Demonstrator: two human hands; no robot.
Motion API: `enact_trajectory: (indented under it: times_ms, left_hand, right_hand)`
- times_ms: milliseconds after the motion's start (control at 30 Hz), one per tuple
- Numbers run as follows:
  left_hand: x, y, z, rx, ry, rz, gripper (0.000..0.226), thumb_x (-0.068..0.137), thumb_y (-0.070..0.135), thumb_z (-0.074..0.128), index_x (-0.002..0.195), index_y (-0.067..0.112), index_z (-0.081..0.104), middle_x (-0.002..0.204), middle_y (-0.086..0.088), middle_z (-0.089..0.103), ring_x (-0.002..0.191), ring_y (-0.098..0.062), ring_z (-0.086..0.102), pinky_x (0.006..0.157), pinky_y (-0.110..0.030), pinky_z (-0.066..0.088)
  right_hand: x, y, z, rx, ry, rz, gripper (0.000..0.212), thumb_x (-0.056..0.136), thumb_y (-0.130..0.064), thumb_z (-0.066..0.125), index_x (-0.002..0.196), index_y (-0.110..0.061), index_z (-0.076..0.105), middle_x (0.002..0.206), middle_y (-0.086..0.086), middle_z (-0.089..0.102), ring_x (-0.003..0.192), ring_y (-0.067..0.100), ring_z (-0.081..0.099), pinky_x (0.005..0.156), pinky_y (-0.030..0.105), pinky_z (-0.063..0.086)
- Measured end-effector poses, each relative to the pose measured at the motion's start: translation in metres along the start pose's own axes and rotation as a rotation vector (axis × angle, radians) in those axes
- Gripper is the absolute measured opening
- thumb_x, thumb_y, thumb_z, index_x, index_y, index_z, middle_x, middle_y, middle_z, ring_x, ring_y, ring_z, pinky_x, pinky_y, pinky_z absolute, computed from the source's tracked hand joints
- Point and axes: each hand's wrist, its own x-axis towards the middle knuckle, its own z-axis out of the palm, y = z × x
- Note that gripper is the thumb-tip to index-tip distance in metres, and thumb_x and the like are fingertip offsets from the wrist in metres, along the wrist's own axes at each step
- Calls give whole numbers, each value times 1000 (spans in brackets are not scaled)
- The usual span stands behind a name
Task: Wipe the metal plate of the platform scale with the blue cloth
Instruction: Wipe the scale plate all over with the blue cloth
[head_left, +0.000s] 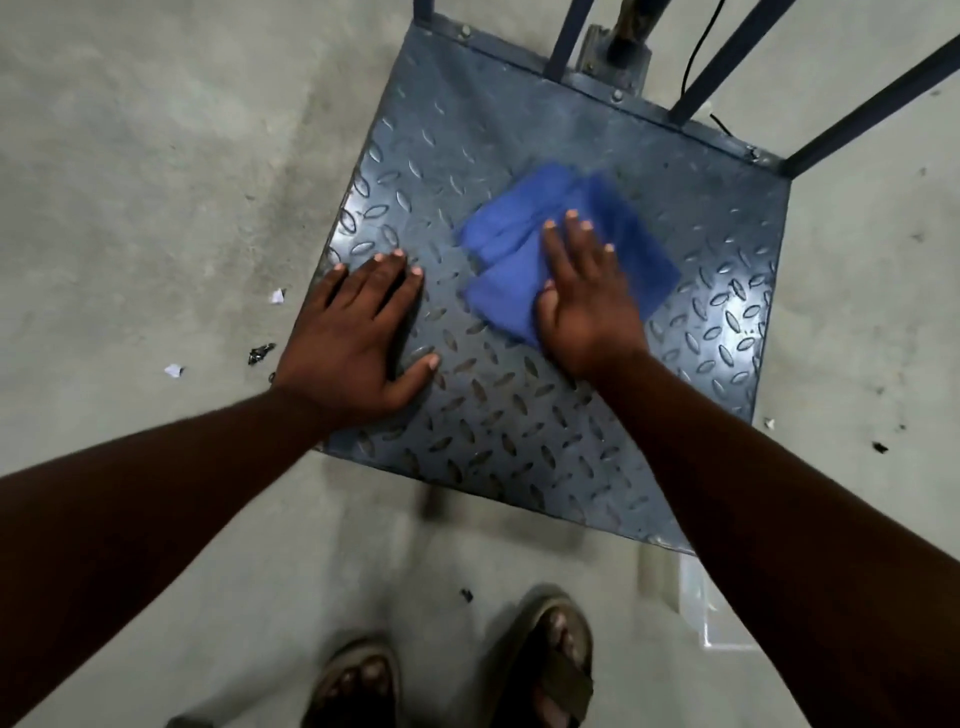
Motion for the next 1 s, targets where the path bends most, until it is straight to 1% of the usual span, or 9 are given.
enact_trajectory:
  times_ms: [67, 233, 367, 533, 667, 767, 800, 900, 1000]
  left_hand:
    - [0, 1, -1, 4, -2, 1, 94, 93, 71, 48, 167, 15, 31, 172, -14, 32, 158, -31, 31, 130, -51, 20]
    - [1, 1, -3, 2, 7, 5, 88, 92, 70, 50, 159, 12, 43, 166, -18, 40, 154, -34, 37, 129, -53, 20]
    - [1, 0, -2, 19, -18, -4, 95, 94, 73, 45, 169, 16, 27, 174, -13, 28, 159, -31, 29, 131, -51, 16]
    - [2, 2, -4, -5, 15, 5, 90, 91, 69, 51, 161, 13, 42, 167, -18, 39, 153, -36, 38, 129, -52, 21]
    - [1, -1, -3, 11, -4, -2, 95, 95, 72, 46, 168, 14, 29, 172, -16, 31, 158, -33, 30, 131, -52, 18]
    - [2, 1, -3, -16, 17, 11, 93, 94, 69, 50, 163, 9, 38, 167, -20, 38, 153, -37, 37, 129, -51, 21]
    - [2, 1, -2, -22, 14, 17, 92, 94, 68, 51, 163, 8, 39, 167, -20, 38, 153, -37, 38, 129, -50, 22]
    - [1, 0, 0, -19, -11, 34, 93, 96, 68, 49, 166, 8, 33, 172, -17, 31, 158, -35, 31, 131, -50, 21]
    - [2, -1, 1, -14, -19, 34, 92, 94, 68, 50, 162, 8, 40, 169, -17, 37, 156, -36, 35, 131, -52, 21]
  right_hand:
    - [7, -6, -7, -17, 9, 221, 74, 97, -40, 25, 164, -10, 20, 171, 20, 12, 159, 33, 11, 129, 47, 8]
    - [-1, -30, 10, 25, -17, -213, 73, 92, -33, 39, 159, -4, 35, 166, 19, 29, 156, 31, 26, 129, 42, 14]
    - [27, 0, -3, -43, 109, 400, 73, 102, -43, 17, 162, -1, 24, 169, 21, 21, 158, 34, 18, 127, 50, 16]
    - [16, -30, 8, -35, -22, -215, 64, 106, -44, 30, 164, -16, 25, 171, 11, 20, 159, 26, 17, 128, 48, 15]
    - [39, -11, -4, -20, 36, 333, 66, 106, -50, 24, 166, -24, 14, 172, 17, 8, 159, 33, 7, 128, 55, 11]
    - [41, -31, 5, -65, -2, -172, 62, 105, -46, 31, 163, -25, 28, 170, 14, 21, 158, 31, 19, 127, 52, 16]
    - [48, -29, 3, -53, -9, -212, 62, 104, -47, 33, 163, -26, 31, 170, 13, 23, 157, 30, 20, 127, 51, 16]
    - [75, -27, -6, -7, 28, 153, 67, 102, -54, 30, 164, -28, 26, 172, 15, 16, 159, 32, 13, 128, 52, 11]
    - [86, -54, 4, -77, -57, -215, 65, 102, -51, 33, 163, -28, 29, 171, 13, 20, 158, 30, 18, 127, 51, 14]
